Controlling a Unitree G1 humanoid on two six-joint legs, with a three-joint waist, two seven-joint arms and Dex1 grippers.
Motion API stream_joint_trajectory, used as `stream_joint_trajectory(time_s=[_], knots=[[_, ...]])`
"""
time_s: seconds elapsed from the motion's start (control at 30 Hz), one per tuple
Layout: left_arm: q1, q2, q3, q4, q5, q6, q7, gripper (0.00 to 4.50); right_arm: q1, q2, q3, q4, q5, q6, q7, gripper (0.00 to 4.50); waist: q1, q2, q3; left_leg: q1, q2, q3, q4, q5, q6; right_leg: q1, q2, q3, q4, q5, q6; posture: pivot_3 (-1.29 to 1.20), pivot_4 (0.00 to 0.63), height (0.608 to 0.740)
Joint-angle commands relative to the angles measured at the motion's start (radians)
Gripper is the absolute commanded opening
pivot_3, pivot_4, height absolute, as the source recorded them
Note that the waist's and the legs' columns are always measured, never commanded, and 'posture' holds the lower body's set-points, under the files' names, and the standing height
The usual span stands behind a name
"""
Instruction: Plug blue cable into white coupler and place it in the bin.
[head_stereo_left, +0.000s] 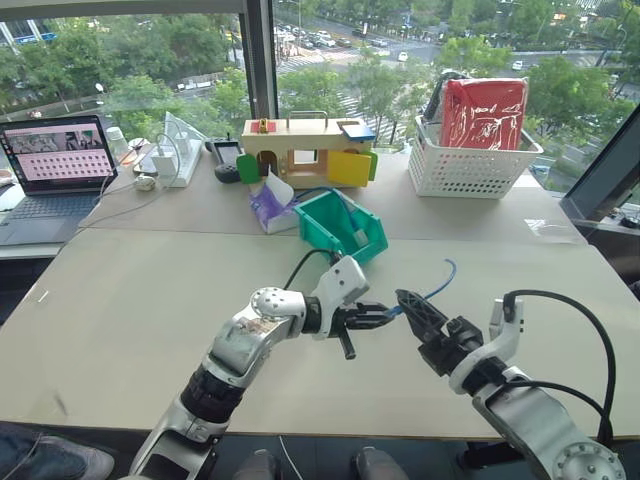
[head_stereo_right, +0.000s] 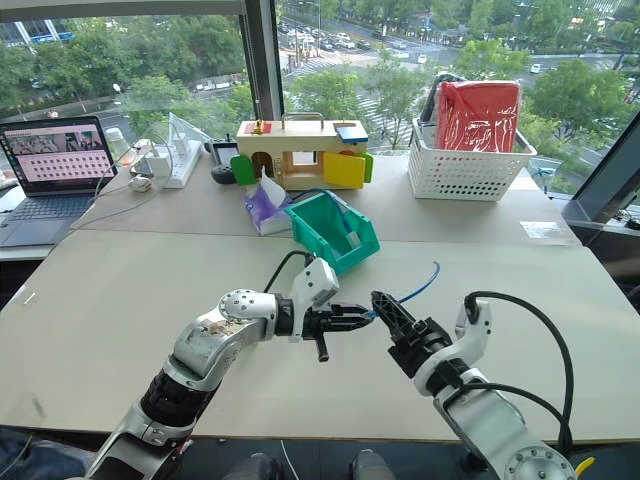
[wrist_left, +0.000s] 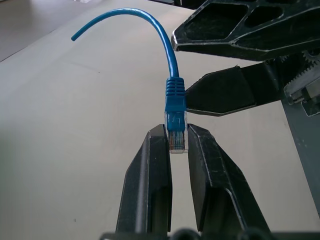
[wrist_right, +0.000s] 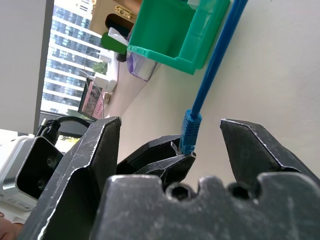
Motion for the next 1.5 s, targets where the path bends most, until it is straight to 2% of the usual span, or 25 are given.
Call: stream_joint_trajectory(time_s=[0.03,0.27,0.57,0.6,0.73,0.8,0.83,0.93,1.1,1.2,1.3,1.4,1.5], knots=[[-0.019,0.0,-0.004,-0.039,-0.024,-0.007,-0.004,0.07,-0.015,-0.004,0.011,-0.037,-0.009,-0.027,0.008,2.38,0.0,0.0,0.0,0.0,0.0,0.0,0.0,0.0,0.0,0.0,0.0,0.0,0.0,0.0,0.0,0.0,0.15,0.735],[-0.026,0.003,-0.005,-0.03,-0.036,-0.012,-0.006,0.07,-0.018,-0.008,0.025,-0.035,-0.018,-0.042,0.017,0.02,0.0,0.0,0.0,0.0,0.0,0.0,0.0,0.0,0.0,0.0,0.0,0.0,0.0,0.0,0.0,0.0,0.15,0.735],[-0.025,-0.011,0.036,0.005,-0.039,-0.051,0.015,0.07,-0.003,0.002,0.002,-0.051,-0.049,-0.074,0.023,0.02,0.001,0.0,0.0,0.0,0.0,0.0,0.0,0.0,0.0,0.0,0.0,0.0,0.0,0.0,0.0,0.0,0.15,0.735],[-0.027,-0.012,0.05,0.005,-0.054,-0.051,0.008,1.07,-0.001,0.004,-0.005,-0.053,-0.058,-0.081,0.024,0.0,0.002,0.0,0.0,0.0,0.0,0.0,0.0,0.0,0.0,0.0,0.0,0.0,-0.001,0.0,0.0,0.0,0.15,0.735],[-0.052,0.001,0.102,0.007,-0.083,-0.054,0.007,2.37,-0.001,0.003,-0.034,-0.054,-0.083,-0.112,0.035,0.0,0.002,0.0,0.0,0.0,0.0,0.0,0.0,0.0,0.0,0.0,0.0,0.0,-0.001,0.0,0.0,0.0,0.15,0.735],[-0.105,0.094,0.136,0.017,-0.049,-0.101,-0.03,3.12,-0.003,-0.001,-0.051,-0.052,-0.07,-0.123,0.053,0.0,0.0,0.0,0.0,0.0,0.0,0.0,0.0,0.0,0.0,0.0,0.0,0.0,0.0,0.0,0.0,0.0,0.15,0.735],[-0.142,0.14,0.203,0.03,-0.074,-0.102,-0.041,3.58,-0.008,-0.002,-0.061,-0.047,-0.06,-0.128,0.064,0.0,-0.002,0.0,0.0,0.0,0.0,0.0,0.0,0.0,0.0,-0.001,0.0,0.0,0.0,0.0,0.0,0.0,0.15,0.735],[-0.194,0.222,0.324,0.056,-0.14,-0.101,-0.061,4.48,-0.027,-0.002,-0.075,-0.029,-0.038,-0.137,0.081,0.0,-0.007,0.0,0.0,0.0,0.001,0.0,-0.001,0.0,0.0,-0.002,0.001,0.0,0.0,0.0,0.0,0.0,0.15,0.735],[-0.11,0.365,0.492,0.049,-0.188,-0.078,-0.064,4.48,-0.111,-0.05,-0.053,0.055,-0.019,-0.076,0.127,0.0,-0.007,0.0,0.0,0.002,0.0,0.001,-0.006,0.0,0.0,-0.001,0.0,0.001,-0.001,0.001,0.0,0.0,0.15,0.735],[-0.041,0.382,0.567,-0.012,-0.237,-0.048,-0.019,4.48,-0.15,-0.075,-0.052,0.099,-0.011,-0.052,0.15,0.0,0.0,0.0,0.001,0.002,0.0,0.002,-0.007,0.0,0.0,-0.002,-0.001,0.0,-0.001,0.003,0.001,0.0,0.15,0.735],[0.038,0.366,0.68,-0.102,-0.364,0.037,0.035,4.48,-0.2,-0.101,-0.052,0.156,-0.005,-0.014,0.18,0.0,0.006,-0.002,0.002,0.0,0.001,0.003,-0.007,0.0,0.0,-0.002,-0.001,-0.001,-0.002,0.003,0.001,0.0,0.15,0.735],[0.237,0.398,0.776,-0.246,-0.452,0.098,0.035,4.48,-0.307,-0.148,-0.047,0.274,-0.019,0.05,0.256,0.0,-0.005,-0.003,0.002,0.001,0.001,0.003,-0.007,0.0,0.0,-0.002,-0.002,0.0,-0.003,0.003,0.001,0.0,0.15,0.735],[0.433,0.377,0.82,-0.354,-0.436,0.072,0.091,4.48,-0.401,-0.202,-0.037,0.376,-0.064,0.118,0.349,0.0,-0.008,-0.003,0.002,0.003,0.002,0.005,-0.007,-0.001,-0.001,-0.002,-0.001,0.002,-0.002,0.003,0.0,0.0,0.15,0.735]])
